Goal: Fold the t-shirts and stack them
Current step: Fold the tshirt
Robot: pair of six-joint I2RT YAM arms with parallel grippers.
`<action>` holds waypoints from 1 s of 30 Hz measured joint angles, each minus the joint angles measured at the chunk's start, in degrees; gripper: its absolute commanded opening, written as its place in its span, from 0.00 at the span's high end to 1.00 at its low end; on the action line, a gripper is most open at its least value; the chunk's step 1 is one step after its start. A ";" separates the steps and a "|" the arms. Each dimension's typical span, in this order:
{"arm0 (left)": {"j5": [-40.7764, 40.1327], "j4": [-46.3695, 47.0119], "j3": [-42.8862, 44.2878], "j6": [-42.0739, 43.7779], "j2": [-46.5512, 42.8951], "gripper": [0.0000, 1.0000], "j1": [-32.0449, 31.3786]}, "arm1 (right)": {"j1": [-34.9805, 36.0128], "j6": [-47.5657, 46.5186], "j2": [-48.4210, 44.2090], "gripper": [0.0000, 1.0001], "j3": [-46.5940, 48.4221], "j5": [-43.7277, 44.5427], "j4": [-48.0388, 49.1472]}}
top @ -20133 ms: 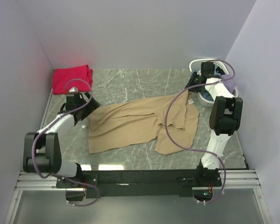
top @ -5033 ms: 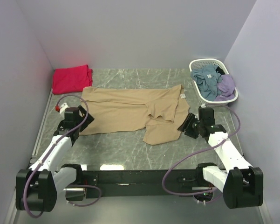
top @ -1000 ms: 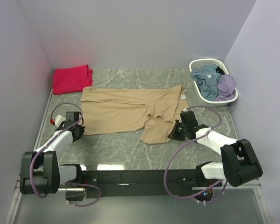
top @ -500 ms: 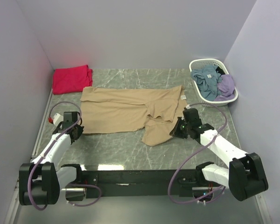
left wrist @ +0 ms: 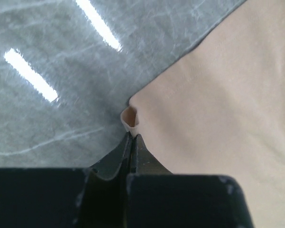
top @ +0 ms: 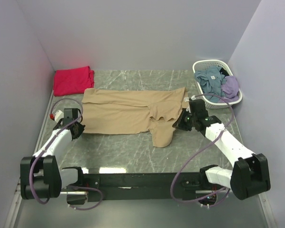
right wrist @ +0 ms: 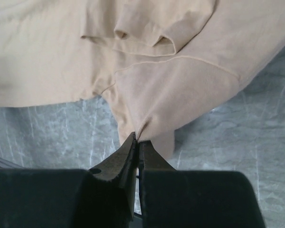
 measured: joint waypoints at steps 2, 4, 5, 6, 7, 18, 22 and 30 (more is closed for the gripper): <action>0.31 0.35 1.44 0.76 2.21 0.99 0.63 | -1.77 -0.26 1.73 1.00 0.48 -0.98 0.00; 0.63 0.70 2.60 1.36 3.80 0.99 1.01 | -3.63 -0.52 3.80 1.00 0.61 -2.69 -0.04; 0.83 1.14 3.23 1.77 4.74 0.99 1.14 | -4.31 -0.76 4.96 1.00 0.68 -3.28 -0.07; 1.03 1.46 3.87 2.05 5.62 0.99 1.25 | -4.83 -0.94 6.23 1.00 0.90 -3.78 -0.22; 1.27 1.95 4.66 2.34 6.84 0.99 1.31 | -5.22 -1.11 7.45 1.00 1.29 -4.07 -0.42; 2.69 4.83 10.47 4.96 16.98 0.99 2.12 | -8.72 -2.99 14.60 1.00 6.51 -5.73 0.61; 3.06 5.01 12.11 5.27 18.36 0.99 2.21 | -10.05 -3.67 16.81 1.00 8.33 -6.36 0.81; 2.95 4.92 15.72 6.93 19.04 0.99 2.23 | -13.64 -4.46 18.18 1.00 9.44 -9.09 0.98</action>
